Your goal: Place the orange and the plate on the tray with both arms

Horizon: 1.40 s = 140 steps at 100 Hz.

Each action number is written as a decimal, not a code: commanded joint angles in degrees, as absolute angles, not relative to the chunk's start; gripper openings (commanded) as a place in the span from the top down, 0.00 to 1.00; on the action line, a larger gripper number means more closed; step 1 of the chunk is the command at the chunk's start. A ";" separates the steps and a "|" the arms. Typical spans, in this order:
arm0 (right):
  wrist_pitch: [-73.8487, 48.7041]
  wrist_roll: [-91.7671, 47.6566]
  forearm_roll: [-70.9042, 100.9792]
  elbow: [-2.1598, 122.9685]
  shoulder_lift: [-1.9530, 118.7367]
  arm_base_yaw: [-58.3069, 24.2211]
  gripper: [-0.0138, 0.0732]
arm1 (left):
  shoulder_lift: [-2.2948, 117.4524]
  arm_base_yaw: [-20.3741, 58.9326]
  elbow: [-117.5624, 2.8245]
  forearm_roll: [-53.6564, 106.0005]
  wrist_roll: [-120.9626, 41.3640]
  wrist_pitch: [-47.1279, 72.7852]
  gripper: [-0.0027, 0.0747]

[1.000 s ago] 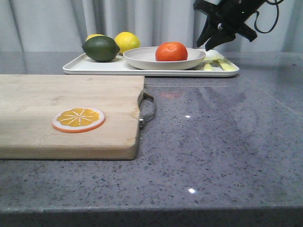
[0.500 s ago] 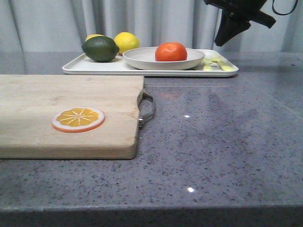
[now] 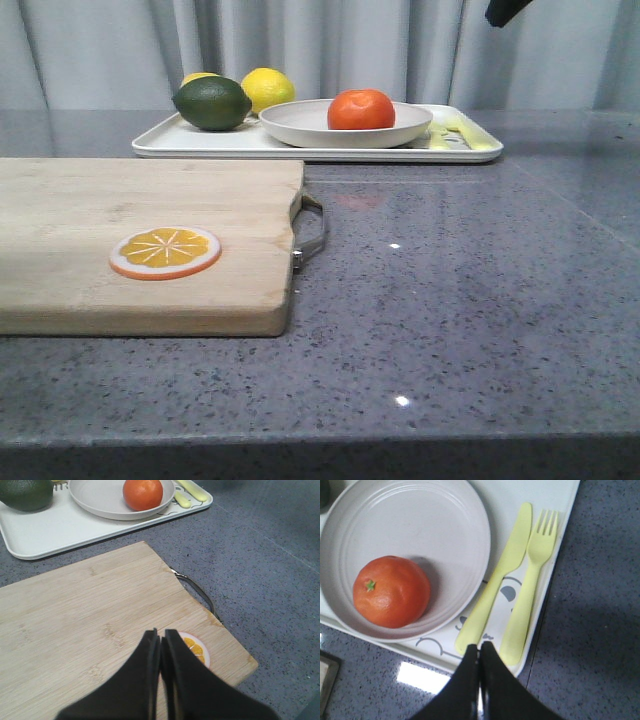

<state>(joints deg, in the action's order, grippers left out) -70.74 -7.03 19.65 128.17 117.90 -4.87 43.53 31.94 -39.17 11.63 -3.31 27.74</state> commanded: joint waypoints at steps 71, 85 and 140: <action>-40.57 -11.04 17.94 73.83 73.28 -4.83 0.92 | 43.10 31.85 -40.72 11.89 -2.93 22.53 0.99; -37.24 -12.68 17.90 66.67 66.12 -4.83 0.92 | 42.14 31.85 -40.72 11.89 -2.93 22.48 0.99; -27.27 -12.81 15.08 39.02 36.13 -4.83 0.92 | 32.97 31.85 -35.33 13.06 -2.93 22.09 0.99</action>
